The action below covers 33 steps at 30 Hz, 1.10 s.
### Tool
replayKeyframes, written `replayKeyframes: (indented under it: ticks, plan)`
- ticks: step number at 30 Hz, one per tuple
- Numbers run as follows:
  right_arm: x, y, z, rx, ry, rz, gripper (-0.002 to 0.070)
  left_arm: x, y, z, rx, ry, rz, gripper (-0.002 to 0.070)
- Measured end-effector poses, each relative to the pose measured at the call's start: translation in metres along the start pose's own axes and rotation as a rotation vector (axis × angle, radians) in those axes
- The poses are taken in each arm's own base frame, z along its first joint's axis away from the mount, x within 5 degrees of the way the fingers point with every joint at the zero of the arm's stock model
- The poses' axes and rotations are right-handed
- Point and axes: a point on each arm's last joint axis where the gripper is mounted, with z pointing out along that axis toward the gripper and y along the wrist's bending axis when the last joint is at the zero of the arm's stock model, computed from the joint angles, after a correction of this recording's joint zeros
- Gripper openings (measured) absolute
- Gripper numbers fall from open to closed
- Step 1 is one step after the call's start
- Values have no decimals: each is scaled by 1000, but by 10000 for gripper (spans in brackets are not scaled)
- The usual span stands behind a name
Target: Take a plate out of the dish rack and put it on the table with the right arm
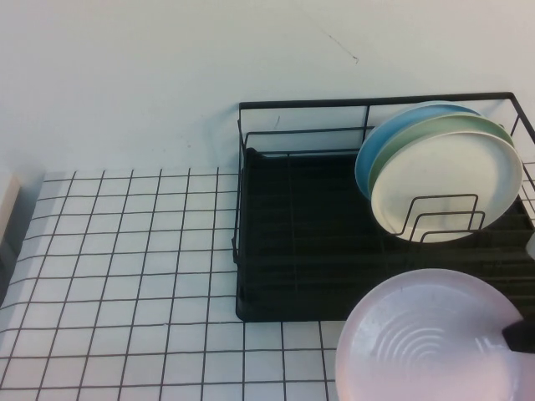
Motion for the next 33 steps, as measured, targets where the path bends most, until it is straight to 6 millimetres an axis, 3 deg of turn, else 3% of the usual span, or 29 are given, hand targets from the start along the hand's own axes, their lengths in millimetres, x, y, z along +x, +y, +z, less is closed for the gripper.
replayKeyframes:
  ticks: [12,15,20,24,27,31,33]
  plan:
    - [14,-39,56,76,213,178,26,0,0,0,0,0,4,-4]
    - [15,-44,63,83,229,190,89,0,0,0,0,0,4,-4]
    - [9,-48,63,110,200,184,287,0,0,0,0,0,4,-4]
    - [-4,-49,57,118,163,167,329,0,0,0,0,0,4,-4]
    - [-15,-45,43,110,131,141,274,0,0,0,0,0,4,-4]
    - [-21,-32,21,77,115,59,88,0,0,0,0,0,4,-4]
    - [-22,-24,7,82,88,20,43,0,0,0,0,0,4,-4]
